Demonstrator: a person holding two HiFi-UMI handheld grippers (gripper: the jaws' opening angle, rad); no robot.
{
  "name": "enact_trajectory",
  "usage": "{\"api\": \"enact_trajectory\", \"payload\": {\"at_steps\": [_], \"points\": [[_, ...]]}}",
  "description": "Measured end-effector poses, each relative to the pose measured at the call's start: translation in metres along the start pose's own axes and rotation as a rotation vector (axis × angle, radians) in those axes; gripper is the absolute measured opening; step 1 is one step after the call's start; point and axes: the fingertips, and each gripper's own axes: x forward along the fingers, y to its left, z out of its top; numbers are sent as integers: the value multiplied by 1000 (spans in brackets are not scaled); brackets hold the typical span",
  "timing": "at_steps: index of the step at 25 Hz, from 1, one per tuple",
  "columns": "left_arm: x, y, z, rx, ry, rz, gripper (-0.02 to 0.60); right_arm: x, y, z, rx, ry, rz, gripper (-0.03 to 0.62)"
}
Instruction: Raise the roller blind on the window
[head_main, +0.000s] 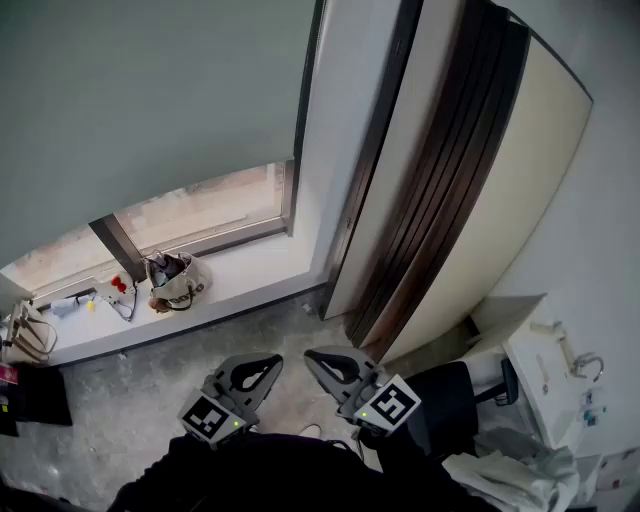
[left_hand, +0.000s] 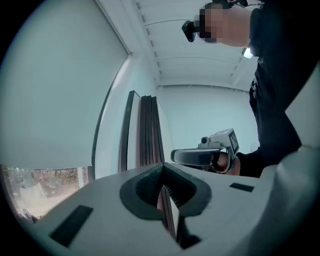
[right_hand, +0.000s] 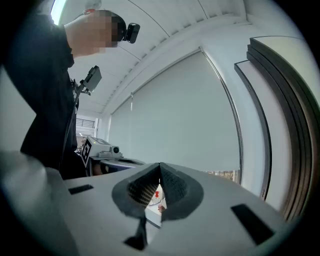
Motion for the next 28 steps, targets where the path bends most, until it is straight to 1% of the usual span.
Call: {"api": "enact_trajectory", "payload": {"at_steps": [4,6,8,11,14,18,22,28], "points": [[-1,-4,-1,-1,8,-11,8,-3,1,-3,3,5,-16,8],[0,-6,-1,-1,9,-12,8,-7,-4,-3,27,-18,-49,8],[1,-7,-1,0,5,-4,8,-14,-8,0,48,-55,-60,8],[3,-4,0,12,-20,25,8,-22,-3,2,45,-80,-11,6],[6,-7,2,-10,-40,23,6,-27,0,1,12,-75,23,6],[8,-19,-4,13,-24,29,6,-35,-2,0,21,-67,15,6],[13,-32,-6,26,-18,40,6,-46,-2,7,-15,-84,6,6],[23,-54,-11,26,-13,64,6,-66,2,-1,-3,-78,24,6]]}}
